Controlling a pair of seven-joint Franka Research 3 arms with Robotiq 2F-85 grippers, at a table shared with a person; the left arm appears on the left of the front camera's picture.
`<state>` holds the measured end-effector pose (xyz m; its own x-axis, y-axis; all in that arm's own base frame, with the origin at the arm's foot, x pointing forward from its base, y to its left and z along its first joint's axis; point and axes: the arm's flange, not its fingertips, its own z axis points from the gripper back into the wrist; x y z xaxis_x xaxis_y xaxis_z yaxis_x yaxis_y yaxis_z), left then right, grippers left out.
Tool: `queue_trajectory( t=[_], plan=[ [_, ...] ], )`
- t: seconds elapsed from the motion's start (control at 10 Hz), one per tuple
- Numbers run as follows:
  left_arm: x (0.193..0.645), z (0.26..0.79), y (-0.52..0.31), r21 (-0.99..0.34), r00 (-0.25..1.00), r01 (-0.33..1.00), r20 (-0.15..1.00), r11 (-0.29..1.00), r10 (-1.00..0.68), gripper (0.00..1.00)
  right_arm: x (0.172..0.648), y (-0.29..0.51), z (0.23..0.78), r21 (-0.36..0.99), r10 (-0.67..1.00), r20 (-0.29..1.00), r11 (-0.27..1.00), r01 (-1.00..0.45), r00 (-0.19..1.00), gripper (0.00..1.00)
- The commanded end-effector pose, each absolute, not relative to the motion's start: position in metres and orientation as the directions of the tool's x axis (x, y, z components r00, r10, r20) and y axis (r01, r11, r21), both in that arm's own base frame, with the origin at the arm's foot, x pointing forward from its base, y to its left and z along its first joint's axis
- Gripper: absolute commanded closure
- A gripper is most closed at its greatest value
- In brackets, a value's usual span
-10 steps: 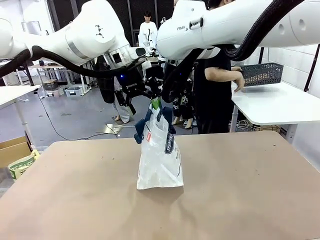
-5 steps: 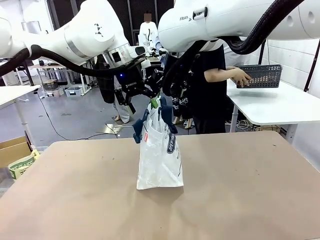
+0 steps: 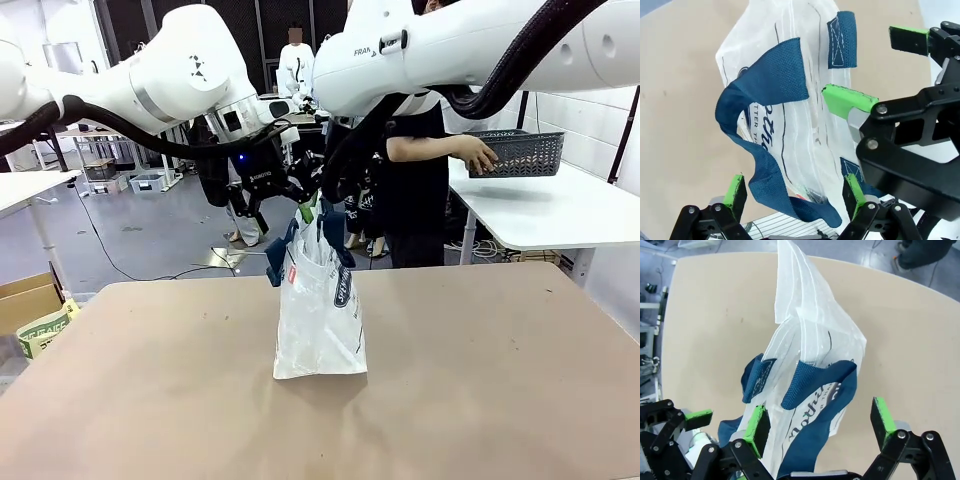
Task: Transfer purchased items from the store into the shopping bag.
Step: Open the Reusable shopping bag in the center of the table.
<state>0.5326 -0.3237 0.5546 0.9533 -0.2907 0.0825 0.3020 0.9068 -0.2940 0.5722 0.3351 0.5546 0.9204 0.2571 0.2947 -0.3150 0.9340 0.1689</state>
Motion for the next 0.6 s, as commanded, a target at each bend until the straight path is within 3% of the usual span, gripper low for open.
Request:
queue_trajectory(
  t=[0.0,0.2,0.3,0.5],
  plan=[
    [0.528,0.55,-0.318,-0.292,0.965,0.264,0.072,0.919,-0.254,0.0,0.571,0.336,0.547,0.198,0.236,0.28,0.934,-0.296,0.93,0.0],
    [0.528,0.541,-0.314,-0.293,0.961,0.276,0.075,0.915,-0.266,0.0,0.57,0.334,0.535,0.205,0.231,0.257,0.936,-0.287,0.938,0.0],
    [0.527,0.537,-0.309,-0.296,0.936,0.352,0.126,0.888,-0.329,0.0,0.571,0.333,0.529,0.205,0.244,0.268,0.931,-0.303,0.932,0.0],
    [0.533,0.545,-0.32,-0.291,0.957,0.29,0.063,0.912,-0.284,0.0,0.571,0.329,0.514,0.237,0.277,0.349,0.898,-0.37,0.895,0.0]
  ],
)
